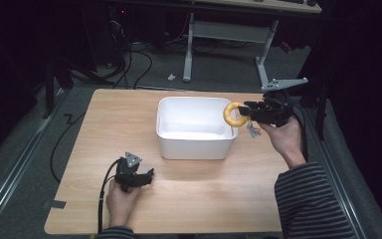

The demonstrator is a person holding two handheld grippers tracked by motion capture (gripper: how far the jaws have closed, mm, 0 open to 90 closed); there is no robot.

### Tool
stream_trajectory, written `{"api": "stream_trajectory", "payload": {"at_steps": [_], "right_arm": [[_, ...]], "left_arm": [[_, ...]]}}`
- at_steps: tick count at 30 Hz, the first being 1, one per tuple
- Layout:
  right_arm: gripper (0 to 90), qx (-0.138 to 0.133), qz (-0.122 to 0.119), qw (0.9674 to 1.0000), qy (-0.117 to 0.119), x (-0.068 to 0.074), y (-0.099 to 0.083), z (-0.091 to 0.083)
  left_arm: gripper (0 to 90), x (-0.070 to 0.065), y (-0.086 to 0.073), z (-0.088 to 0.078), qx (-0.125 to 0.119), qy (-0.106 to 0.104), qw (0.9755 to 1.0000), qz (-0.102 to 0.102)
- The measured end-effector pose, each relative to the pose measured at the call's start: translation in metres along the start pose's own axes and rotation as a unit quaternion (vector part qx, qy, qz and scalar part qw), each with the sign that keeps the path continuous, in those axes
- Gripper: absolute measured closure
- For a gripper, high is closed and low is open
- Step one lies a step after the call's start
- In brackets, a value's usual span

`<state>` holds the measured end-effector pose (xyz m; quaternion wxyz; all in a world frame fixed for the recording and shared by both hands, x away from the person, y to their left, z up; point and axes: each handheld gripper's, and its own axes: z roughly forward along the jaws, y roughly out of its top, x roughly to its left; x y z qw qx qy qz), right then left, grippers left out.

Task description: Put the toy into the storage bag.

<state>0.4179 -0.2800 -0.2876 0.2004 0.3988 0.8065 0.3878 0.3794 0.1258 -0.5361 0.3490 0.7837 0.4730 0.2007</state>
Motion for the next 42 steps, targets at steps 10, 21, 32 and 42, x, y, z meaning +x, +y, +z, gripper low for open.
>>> {"api": "stream_trajectory", "payload": {"at_steps": [10,21,32,42], "right_arm": [[67.6,0.002,0.000,0.9999,0.013,0.004,0.009,0.016],[67.5,0.004,0.001,0.9997,0.026,0.010,0.018,0.035],[67.5,0.011,0.005,0.9993,0.035,0.016,0.025,0.054],[67.4,0.027,0.003,0.9989,0.038,0.019,0.027,0.076]], "left_arm": [[22.1,0.000,0.000,0.000,0.000,0.000,1.0000,0.000],[22.2,0.000,0.000,0.000,0.000,0.000,1.0000,0.000],[22.1,0.000,0.000,0.000,0.000,0.000,1.0000,0.000],[22.4,0.000,0.000,0.000,0.001,-0.001,1.0000,0.000]]}}
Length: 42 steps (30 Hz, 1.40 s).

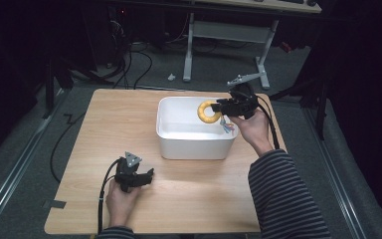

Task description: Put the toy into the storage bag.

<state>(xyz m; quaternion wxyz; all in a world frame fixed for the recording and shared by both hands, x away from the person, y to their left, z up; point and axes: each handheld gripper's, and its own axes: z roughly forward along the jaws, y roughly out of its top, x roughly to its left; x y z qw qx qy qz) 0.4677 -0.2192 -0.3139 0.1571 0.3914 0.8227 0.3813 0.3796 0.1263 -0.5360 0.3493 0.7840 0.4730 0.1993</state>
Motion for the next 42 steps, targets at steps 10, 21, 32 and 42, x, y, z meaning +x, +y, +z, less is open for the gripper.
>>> {"api": "stream_trajectory", "payload": {"at_steps": [10,21,32,42], "right_arm": [[67.4,0.014,-0.003,0.9999,0.001,0.002,-0.003,0.016],[67.4,0.028,-0.009,0.9996,0.004,0.006,-0.004,0.030],[67.4,0.036,0.007,0.9993,0.010,0.002,-0.012,0.041],[67.4,0.052,0.007,0.9985,0.018,0.002,-0.019,0.051]], "left_arm": [[22.3,0.000,0.000,0.000,0.000,0.000,1.0000,0.000],[22.3,0.000,0.000,0.000,0.000,0.000,1.0000,0.000],[22.3,0.000,0.000,0.000,0.000,0.001,1.0000,0.000],[22.3,0.000,0.000,0.000,0.000,0.000,1.0000,0.000]]}}
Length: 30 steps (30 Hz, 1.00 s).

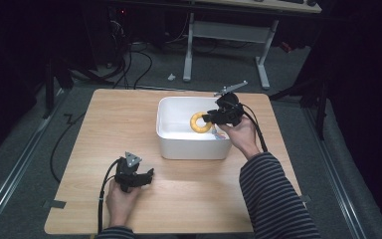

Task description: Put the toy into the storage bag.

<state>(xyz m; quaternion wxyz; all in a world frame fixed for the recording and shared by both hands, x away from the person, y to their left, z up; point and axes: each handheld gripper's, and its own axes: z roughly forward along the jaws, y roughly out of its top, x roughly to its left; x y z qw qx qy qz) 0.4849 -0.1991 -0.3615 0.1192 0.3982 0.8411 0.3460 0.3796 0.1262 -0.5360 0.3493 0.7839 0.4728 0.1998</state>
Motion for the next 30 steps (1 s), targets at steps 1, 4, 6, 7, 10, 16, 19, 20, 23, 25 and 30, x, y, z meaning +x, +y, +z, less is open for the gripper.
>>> {"api": "stream_trajectory", "payload": {"at_steps": [1,4,6,7,10,16,19,20,23,25,30], "right_arm": [[67.4,0.002,0.001,1.0000,-0.001,0.000,-0.001,0.001],[67.4,0.005,0.002,1.0000,0.004,-0.002,-0.004,0.004],[67.3,0.007,0.005,1.0000,0.005,-0.001,-0.005,0.004],[67.3,0.009,0.004,0.9999,0.006,-0.002,-0.006,0.005],[67.3,0.013,0.004,0.9998,0.011,-0.003,-0.008,0.008],[67.3,0.023,0.004,0.9996,0.013,-0.003,-0.012,0.012],[67.3,0.026,0.007,0.9995,0.015,-0.003,-0.013,0.013],[67.3,0.026,0.009,0.9995,0.015,-0.003,-0.013,0.014],[67.3,0.033,0.012,0.9993,0.015,-0.004,-0.015,0.016],[67.3,0.040,0.011,0.9990,0.016,-0.004,-0.017,0.017],[67.3,0.043,0.014,0.9988,0.018,-0.005,-0.020,0.018]], "left_arm": [[22.3,0.000,0.000,0.000,0.000,0.000,1.0000,0.000],[22.3,0.000,0.000,0.000,0.000,0.000,1.0000,0.000],[22.3,0.000,0.000,0.000,0.000,0.000,1.0000,0.000],[22.3,0.000,0.000,0.000,0.000,0.000,1.0000,0.000],[22.3,0.000,0.000,0.000,0.000,0.000,1.0000,0.000],[22.3,0.000,0.000,0.000,0.000,0.000,1.0000,0.000],[22.3,0.000,0.000,0.000,0.000,0.000,1.0000,0.000],[22.3,0.000,0.000,0.000,0.000,0.000,1.0000,0.000],[22.3,0.000,0.000,0.000,-0.001,0.001,1.0000,0.000],[22.3,0.000,0.000,0.000,0.000,0.000,1.0000,0.000],[22.3,0.000,0.000,0.000,0.000,0.000,1.0000,0.000]]}}
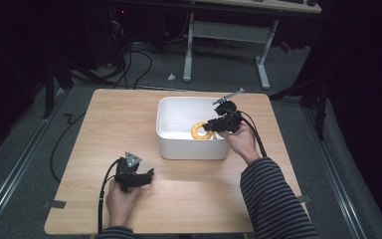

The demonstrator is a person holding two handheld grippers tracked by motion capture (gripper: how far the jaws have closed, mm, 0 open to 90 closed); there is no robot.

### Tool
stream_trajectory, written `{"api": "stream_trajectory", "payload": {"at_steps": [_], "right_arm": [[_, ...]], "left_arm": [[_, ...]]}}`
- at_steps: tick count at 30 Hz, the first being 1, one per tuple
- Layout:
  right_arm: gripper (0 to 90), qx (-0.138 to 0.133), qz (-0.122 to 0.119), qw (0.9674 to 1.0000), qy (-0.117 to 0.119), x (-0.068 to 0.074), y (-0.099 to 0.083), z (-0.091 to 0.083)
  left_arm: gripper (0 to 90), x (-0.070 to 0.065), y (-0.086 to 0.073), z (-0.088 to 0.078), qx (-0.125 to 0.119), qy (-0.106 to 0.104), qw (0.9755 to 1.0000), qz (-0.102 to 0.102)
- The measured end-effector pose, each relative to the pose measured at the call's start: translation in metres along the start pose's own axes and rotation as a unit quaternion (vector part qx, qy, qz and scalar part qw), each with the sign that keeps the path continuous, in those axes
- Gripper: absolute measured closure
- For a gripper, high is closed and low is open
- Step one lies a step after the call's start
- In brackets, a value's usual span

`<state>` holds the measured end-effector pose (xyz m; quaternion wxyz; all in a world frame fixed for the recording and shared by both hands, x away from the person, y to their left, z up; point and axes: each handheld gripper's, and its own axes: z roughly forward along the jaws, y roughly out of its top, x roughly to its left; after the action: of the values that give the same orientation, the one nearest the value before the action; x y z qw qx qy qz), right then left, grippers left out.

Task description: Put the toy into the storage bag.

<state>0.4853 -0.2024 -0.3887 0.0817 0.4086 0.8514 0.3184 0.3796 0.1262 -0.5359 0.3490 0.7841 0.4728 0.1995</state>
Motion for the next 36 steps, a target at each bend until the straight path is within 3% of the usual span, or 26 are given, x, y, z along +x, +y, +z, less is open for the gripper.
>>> {"api": "stream_trajectory", "payload": {"at_steps": [28,32,36], "right_arm": [[65.3,0.002,-0.003,0.9999,0.016,0.001,-0.010,-0.001],[59.4,-0.002,0.015,0.9992,0.037,-0.003,-0.012,-0.003],[54.8,-0.020,0.005,0.9993,0.030,-0.003,-0.013,-0.012]], "left_arm": [[22.3,0.000,0.000,0.000,-0.001,0.001,1.0000,0.000],[22.3,0.000,0.000,0.000,0.000,0.000,1.0000,0.000],[22.1,0.000,0.000,0.000,0.000,0.002,1.0000,0.000]]}}
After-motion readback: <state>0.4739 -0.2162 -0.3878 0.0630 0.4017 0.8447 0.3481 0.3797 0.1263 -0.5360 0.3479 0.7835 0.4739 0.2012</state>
